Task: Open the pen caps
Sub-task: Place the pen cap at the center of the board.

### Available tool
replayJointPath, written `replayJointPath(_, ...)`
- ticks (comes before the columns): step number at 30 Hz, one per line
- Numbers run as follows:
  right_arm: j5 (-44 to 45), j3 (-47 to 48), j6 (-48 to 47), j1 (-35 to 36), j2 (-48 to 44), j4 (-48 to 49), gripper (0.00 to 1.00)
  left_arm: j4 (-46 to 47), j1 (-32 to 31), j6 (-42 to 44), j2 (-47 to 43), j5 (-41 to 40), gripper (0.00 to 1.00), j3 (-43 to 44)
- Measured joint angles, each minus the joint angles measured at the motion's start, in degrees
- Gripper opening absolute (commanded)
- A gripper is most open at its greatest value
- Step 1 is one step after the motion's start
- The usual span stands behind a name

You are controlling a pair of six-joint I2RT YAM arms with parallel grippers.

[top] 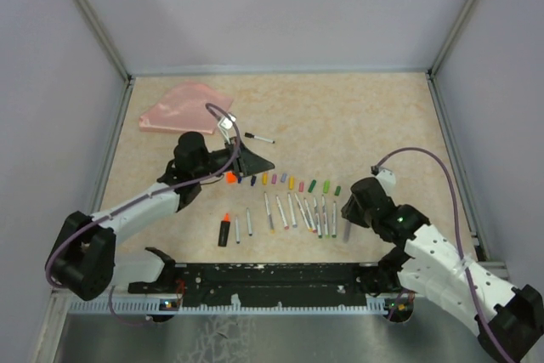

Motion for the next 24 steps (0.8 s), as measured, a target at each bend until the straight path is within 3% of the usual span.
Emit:
replayJointPath(4, 0.9, 1.5, -0.9, 0.0, -1.4, 0.2, 0.42, 0.0, -5.7, 1.1, 4.5, -2.2, 0.00, 2.5)
replayJointPath(9, 4.0, 3.2, -1.0, 0.0, -3.8, 0.6, 0.64, 0.0, -11.2, 3.3, 9.7, -4.7, 0.00, 5.9)
replayJointPath(17, 11.2, 4.3, 1.6, -1.5, -6.1, -1.6, 0.65, -0.5, -17.4, 6.8, 18.3, -7.5, 0.00, 12.3)
replayJointPath(24, 11.5, 5.4, 7.8, -8.9, 0.5, -8.8, 0.65, -1.0, -19.8, 8.0, 22.8, -8.3, 0.00, 15.3)
